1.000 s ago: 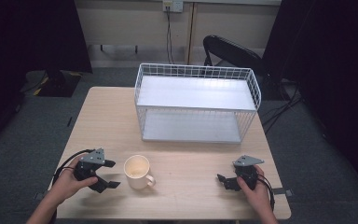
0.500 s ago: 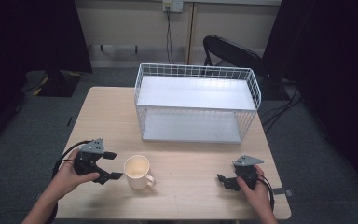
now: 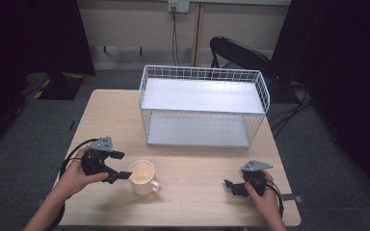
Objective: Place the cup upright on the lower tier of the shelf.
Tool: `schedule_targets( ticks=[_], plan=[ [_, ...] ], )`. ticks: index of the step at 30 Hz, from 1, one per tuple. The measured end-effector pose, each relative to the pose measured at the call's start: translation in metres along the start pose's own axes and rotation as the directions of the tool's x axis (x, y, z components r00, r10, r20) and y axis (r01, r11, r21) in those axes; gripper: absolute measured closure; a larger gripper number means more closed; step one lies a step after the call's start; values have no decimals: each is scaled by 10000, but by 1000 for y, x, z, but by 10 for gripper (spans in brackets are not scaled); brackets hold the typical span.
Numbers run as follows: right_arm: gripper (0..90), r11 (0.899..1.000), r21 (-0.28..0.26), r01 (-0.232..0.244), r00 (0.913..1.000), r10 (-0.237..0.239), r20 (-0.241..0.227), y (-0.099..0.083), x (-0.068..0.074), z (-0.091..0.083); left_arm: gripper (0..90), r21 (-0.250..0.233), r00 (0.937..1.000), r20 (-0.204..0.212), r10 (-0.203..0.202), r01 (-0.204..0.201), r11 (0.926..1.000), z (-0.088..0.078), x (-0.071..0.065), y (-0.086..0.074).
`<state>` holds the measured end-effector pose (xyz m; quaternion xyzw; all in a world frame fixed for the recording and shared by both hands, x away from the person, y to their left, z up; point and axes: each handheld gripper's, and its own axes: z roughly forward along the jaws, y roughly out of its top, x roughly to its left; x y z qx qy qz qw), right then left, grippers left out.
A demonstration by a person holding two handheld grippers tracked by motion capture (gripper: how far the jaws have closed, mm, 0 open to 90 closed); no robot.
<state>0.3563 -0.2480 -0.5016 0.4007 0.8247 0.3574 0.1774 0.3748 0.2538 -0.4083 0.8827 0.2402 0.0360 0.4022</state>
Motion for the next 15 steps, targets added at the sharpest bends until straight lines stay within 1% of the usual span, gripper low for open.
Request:
schedule_targets(
  ticks=[3,6,8,9,10,15],
  plan=[
    [124,10000,2,-3,10000,3,-2,0,0,0,161,-9,10000,-2,39,-39,10000,2,0,2],
    [124,10000,3,-3,10000,3,-1,0,0,0,161,-6,10000,87,21,-21,10000,5,-1,4],
    [124,10000,4,-4,10000,4,-1,0,0,0,162,209,9998,-16,173,-172,9996,9,-2,6],
    [124,10000,2,-3,10000,3,0,0,0,0,162,237,9999,-29,155,-154,9996,10,-1,7],
    [124,10000,1,-1,10000,1,1,0,0,0,162,217,9999,33,121,-122,9997,11,-1,7],
    [124,10000,2,-12,10000,12,5,0,0,0,162,84,10000,39,70,-70,9999,16,-2,10]
  ],
)
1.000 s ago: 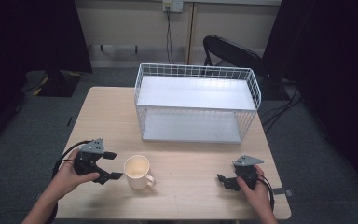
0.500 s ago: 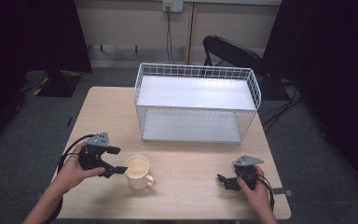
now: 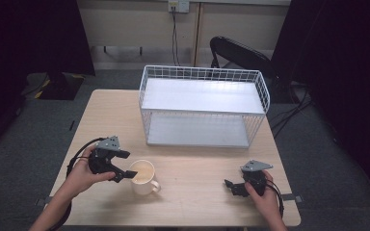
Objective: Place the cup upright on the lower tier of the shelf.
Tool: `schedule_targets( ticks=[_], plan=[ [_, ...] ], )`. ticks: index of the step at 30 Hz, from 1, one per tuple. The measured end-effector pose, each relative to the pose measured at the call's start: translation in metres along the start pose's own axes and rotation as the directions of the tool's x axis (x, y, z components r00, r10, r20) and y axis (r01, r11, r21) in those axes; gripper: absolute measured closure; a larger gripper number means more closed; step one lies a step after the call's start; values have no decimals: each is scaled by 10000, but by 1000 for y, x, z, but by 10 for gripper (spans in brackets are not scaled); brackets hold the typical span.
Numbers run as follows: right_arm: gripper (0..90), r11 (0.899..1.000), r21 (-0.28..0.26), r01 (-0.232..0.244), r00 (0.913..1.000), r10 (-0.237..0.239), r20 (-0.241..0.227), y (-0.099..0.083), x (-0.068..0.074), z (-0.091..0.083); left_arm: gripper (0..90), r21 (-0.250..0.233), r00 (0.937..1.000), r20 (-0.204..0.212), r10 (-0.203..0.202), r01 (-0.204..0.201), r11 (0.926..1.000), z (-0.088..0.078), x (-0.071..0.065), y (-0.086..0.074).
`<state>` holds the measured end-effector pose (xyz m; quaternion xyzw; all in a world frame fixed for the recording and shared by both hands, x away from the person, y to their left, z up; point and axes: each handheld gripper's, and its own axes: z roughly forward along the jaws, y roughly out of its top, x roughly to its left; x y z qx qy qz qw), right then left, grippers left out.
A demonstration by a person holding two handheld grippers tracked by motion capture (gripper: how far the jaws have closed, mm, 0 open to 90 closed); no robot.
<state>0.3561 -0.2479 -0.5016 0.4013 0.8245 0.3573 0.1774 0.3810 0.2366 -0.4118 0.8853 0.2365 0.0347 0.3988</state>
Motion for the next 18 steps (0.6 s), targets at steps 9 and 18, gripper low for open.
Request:
schedule_targets(
  ticks=[9,18],
  plan=[
    [124,10000,0,-3,10000,3,-2,0,0,0,172,317,9999,-131,108,-103,9994,17,1,4],
    [124,10000,2,0,10000,0,1,0,0,0,205,565,9995,-317,86,-68,9984,27,2,3]
  ],
)
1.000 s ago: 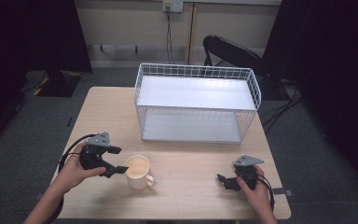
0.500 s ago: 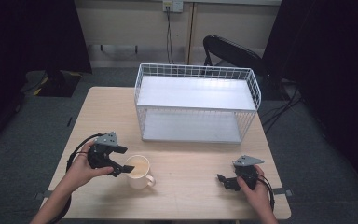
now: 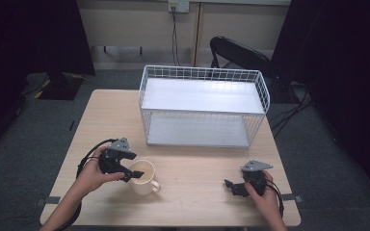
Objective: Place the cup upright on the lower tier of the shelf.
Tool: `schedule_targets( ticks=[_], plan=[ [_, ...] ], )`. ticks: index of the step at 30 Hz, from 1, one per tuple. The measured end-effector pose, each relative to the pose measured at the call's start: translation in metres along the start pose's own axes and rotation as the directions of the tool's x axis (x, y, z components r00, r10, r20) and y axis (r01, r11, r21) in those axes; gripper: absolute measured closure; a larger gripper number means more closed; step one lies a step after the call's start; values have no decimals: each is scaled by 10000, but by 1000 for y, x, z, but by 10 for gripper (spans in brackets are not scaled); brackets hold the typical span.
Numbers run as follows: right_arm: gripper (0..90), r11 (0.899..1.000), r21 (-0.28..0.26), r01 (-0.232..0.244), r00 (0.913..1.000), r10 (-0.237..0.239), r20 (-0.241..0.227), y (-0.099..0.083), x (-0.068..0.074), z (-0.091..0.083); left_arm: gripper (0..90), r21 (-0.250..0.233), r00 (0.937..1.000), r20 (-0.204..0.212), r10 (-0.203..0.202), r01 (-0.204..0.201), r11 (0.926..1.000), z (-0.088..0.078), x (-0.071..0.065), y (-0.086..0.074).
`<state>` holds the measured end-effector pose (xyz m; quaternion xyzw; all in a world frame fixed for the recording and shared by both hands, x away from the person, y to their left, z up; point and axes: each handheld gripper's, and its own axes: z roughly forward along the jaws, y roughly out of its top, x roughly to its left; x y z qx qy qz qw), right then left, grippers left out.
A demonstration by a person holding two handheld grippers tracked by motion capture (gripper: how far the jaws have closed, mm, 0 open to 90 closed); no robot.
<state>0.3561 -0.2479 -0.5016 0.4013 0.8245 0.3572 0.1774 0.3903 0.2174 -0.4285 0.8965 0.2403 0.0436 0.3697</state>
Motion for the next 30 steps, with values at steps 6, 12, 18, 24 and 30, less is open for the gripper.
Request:
schedule_targets(
  ticks=[6,12,18,24,30],
  plan=[
    [123,10000,1,-1,10000,1,-4,0,0,0,246,39,10000,-8,-72,72,10000,4,4,-1],
    [124,10000,-1,0,10000,0,-3,0,0,0,318,286,9999,-77,-77,80,9996,10,2,-2],
    [124,10000,3,0,10000,0,0,0,0,0,357,418,9997,-178,-153,160,9990,13,1,-2],
    [124,10000,-1,-2,10000,2,-4,0,0,0,400,573,9996,-171,-229,238,9981,15,1,-3],
    [123,10000,-1,-2,10000,2,-5,0,0,0,453,719,9995,-111,-299,306,9969,17,1,-3]
  ],
)
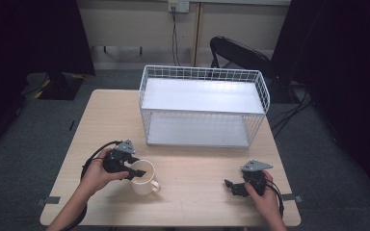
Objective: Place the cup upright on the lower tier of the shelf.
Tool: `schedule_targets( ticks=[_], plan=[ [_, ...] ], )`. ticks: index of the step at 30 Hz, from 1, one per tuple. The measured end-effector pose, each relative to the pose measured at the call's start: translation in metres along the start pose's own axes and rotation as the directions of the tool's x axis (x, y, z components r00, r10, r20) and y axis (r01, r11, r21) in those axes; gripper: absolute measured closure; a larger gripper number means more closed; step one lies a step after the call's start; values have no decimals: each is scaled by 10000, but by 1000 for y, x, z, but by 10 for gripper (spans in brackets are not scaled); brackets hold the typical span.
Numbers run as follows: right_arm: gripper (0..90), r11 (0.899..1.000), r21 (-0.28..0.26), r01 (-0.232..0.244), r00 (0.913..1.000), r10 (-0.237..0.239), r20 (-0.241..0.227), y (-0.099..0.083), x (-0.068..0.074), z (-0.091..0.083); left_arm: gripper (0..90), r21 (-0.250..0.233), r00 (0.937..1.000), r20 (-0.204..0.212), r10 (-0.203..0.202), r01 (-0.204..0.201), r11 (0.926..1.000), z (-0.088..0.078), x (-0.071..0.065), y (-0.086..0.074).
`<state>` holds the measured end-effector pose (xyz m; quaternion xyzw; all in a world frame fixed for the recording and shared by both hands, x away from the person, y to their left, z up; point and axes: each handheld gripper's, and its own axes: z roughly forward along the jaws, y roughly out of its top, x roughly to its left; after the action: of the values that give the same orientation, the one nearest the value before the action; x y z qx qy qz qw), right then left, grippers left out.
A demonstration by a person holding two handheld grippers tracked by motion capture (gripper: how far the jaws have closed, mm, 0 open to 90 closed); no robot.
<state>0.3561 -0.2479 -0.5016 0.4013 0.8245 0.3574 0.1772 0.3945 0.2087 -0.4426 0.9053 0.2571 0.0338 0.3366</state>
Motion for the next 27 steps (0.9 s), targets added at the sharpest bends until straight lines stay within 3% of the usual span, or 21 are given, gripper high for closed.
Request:
schedule_targets(
  ticks=[6,15,20,23,27],
  plan=[
    [124,10000,0,3,10000,-3,4,0,0,0,518,185,10000,45,74,-74,9998,4,-1,2],
    [123,10000,-2,3,10000,-3,0,0,0,0,587,258,9999,15,-112,111,9996,3,0,4],
    [124,10000,3,1,10000,-1,3,0,0,0,674,280,9995,-22,-327,327,9991,4,-2,5],
    [124,10000,-1,0,10000,0,2,0,0,0,742,471,9999,3,-166,166,9988,3,-1,6],
    [124,10000,1,3,10000,-3,4,0,0,0,748,563,9999,-114,-19,25,9984,3,-2,8]
  ],
)
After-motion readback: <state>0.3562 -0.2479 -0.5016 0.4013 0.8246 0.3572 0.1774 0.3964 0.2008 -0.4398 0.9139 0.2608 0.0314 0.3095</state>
